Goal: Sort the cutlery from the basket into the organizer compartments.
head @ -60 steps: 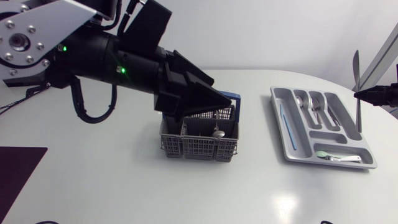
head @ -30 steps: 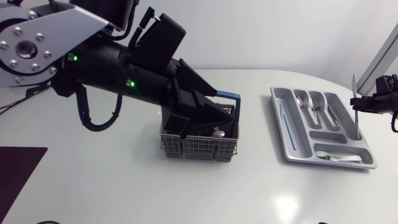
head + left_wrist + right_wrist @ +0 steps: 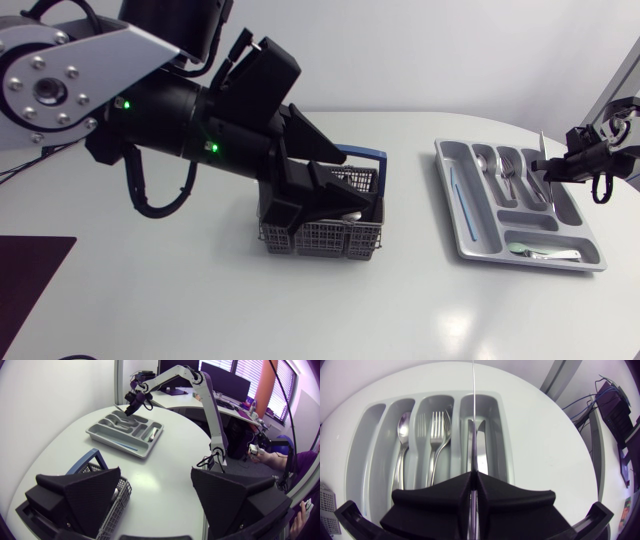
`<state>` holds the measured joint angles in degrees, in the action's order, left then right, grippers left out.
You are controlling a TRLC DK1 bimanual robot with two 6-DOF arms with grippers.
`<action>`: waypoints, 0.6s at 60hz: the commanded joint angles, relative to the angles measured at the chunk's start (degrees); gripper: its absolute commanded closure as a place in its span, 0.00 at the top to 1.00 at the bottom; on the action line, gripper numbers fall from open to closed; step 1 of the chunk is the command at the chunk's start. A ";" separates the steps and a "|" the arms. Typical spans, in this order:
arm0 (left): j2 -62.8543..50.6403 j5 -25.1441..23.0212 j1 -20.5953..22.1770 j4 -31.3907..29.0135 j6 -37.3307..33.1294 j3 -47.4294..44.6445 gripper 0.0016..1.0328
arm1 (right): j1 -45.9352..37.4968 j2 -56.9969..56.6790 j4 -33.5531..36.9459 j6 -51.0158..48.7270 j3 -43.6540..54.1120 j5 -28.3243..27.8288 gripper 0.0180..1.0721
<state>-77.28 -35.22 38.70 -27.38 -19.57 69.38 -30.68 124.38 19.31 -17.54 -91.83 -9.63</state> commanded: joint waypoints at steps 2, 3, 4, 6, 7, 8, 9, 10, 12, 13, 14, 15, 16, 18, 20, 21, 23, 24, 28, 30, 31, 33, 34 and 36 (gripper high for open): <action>0.72 0.24 -0.03 -0.49 -1.35 -1.80 0.94 | 0.53 2.10 0.55 1.37 -1.51 1.10 0.06; 0.72 0.24 -0.03 -0.49 -1.35 -1.80 0.94 | 0.62 2.27 0.64 1.37 -1.51 1.37 0.07; 0.72 0.24 -0.03 -0.49 -1.43 -1.88 0.94 | 0.71 2.45 0.64 1.37 -1.51 1.63 0.07; 0.81 0.24 -0.03 -0.40 -1.43 -1.97 0.94 | 0.79 2.63 0.64 1.37 -1.42 1.89 0.07; 0.81 0.24 -0.03 -0.40 -1.43 -1.97 0.94 | 0.88 2.63 0.64 1.37 -1.42 1.89 0.08; 0.81 0.24 -0.03 -0.40 -1.43 -2.06 0.94 | 0.88 2.71 0.64 1.37 -1.33 1.89 0.08; 0.81 0.24 -0.03 -0.40 -1.43 -2.06 0.94 | 0.97 2.71 0.64 1.37 -1.24 1.89 0.09; 0.81 0.24 -0.03 -0.40 -1.43 -2.06 0.94 | 0.97 2.71 0.64 1.37 -1.16 1.98 0.11; 0.81 0.24 -0.03 -0.40 -1.43 -2.15 0.94 | 1.06 2.71 0.55 1.37 -0.98 2.25 0.15; 0.90 0.24 -0.03 -0.40 -1.43 -2.24 0.94 | 1.14 2.71 0.55 1.37 -0.89 2.33 0.18; 0.90 0.33 -0.03 -0.40 -1.52 -2.32 0.94 | 1.14 2.71 0.55 1.37 -0.80 2.33 0.19; 0.99 0.33 -0.03 -0.40 -1.61 -2.50 0.94 | 1.23 2.71 0.55 1.37 -0.72 2.33 0.21; 0.99 0.42 -0.03 -0.40 -1.61 -2.59 0.94 | 1.23 2.71 0.46 1.37 -0.63 2.33 0.23; 1.07 0.68 -0.03 -0.40 -1.87 -2.76 0.95 | 1.32 2.63 0.20 1.37 -0.37 2.33 0.25; 1.25 1.21 0.06 -0.40 -2.05 -2.94 0.95 | 1.32 2.54 0.11 1.37 -0.19 2.33 0.27; 1.34 1.38 0.06 -0.40 -2.14 -3.03 0.95 | 1.32 2.45 0.03 1.37 -0.10 2.33 0.28; 1.60 1.74 0.06 -0.40 -2.22 -3.12 0.95 | 1.32 2.19 -0.06 1.37 0.16 2.33 0.31; 1.69 1.91 0.06 -0.40 -2.22 -3.20 0.95 | 1.32 1.83 -0.15 1.37 0.34 2.33 0.33; 2.04 2.09 -0.03 -0.40 -2.58 -3.64 0.95 | 1.50 0.69 -0.94 1.37 1.57 2.33 0.42; 2.22 2.70 -0.03 -0.40 -3.28 -4.08 0.95 | 1.67 -0.63 -1.47 1.37 2.62 2.33 0.46; 2.30 2.88 -0.03 -0.40 -3.37 -4.26 0.95 | 1.67 -1.24 -1.73 1.37 3.15 2.33 0.47; 2.39 2.97 -0.03 -0.40 -3.54 -4.43 0.95 | 1.76 -2.74 -2.17 1.46 4.29 2.33 0.49; 2.39 3.23 -0.03 -0.31 -3.72 -4.61 0.95 | 1.85 -3.44 -2.35 1.54 4.82 2.25 0.49; 2.57 3.58 -0.03 -0.31 -4.25 -5.05 0.95 | 1.85 -5.72 -2.70 2.25 6.58 2.07 0.51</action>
<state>-75.96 -32.18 38.70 -27.51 -21.76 66.46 -29.54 123.63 17.54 -17.23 -88.84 -7.62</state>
